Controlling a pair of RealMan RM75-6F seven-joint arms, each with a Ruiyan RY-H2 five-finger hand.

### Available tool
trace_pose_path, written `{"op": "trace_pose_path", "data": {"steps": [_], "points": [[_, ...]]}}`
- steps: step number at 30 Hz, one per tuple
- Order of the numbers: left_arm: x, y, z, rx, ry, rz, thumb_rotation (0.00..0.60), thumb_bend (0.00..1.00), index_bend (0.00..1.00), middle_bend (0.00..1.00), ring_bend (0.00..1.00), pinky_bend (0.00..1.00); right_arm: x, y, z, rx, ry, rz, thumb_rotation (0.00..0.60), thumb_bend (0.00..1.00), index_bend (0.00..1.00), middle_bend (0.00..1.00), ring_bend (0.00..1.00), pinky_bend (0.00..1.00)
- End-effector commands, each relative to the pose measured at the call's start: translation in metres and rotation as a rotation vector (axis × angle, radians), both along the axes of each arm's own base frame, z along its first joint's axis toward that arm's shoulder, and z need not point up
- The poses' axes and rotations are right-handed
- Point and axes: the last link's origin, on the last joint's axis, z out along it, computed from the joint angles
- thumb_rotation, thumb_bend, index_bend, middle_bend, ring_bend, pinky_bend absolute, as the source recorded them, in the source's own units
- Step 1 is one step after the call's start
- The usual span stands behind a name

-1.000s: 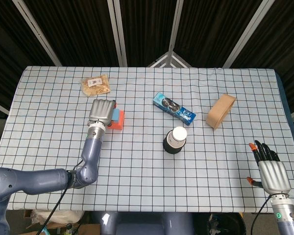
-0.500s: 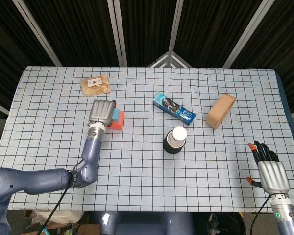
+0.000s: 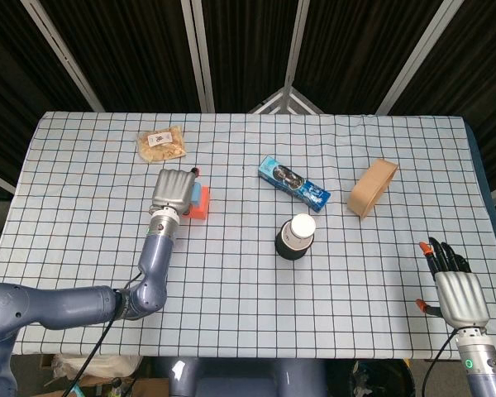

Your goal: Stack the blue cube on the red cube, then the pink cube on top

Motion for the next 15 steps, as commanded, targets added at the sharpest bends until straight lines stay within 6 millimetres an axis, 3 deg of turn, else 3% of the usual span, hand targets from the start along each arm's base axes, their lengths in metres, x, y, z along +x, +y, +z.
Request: {"op": "trace_pose_path", "data": {"steps": [1,8,15], "points": [[0.002,-0.001,0.004,0.01,0.003,-0.007,0.6,0.32,0.24,0.95,0.82,0.85,0.0,0.0,0.0,0.001,0.001,0.001,0.6,0.11,0.0,0.0,0.0,0.17],[0.011,-0.008,0.033,0.065,-0.001,-0.038,0.6,0.32,0.23,0.95,0.82,0.85,0.002,0.001,-0.001,0.005,0.003,0.007,0.6,0.11,0.0,0.0,0.0,0.17],[0.021,-0.043,0.08,0.035,-0.074,-0.126,0.6,0.32,0.29,0.95,0.82,0.85,0.002,0.002,0.001,-0.007,0.001,0.007,0.6,0.11,0.0,0.0,0.0,0.17]]}}
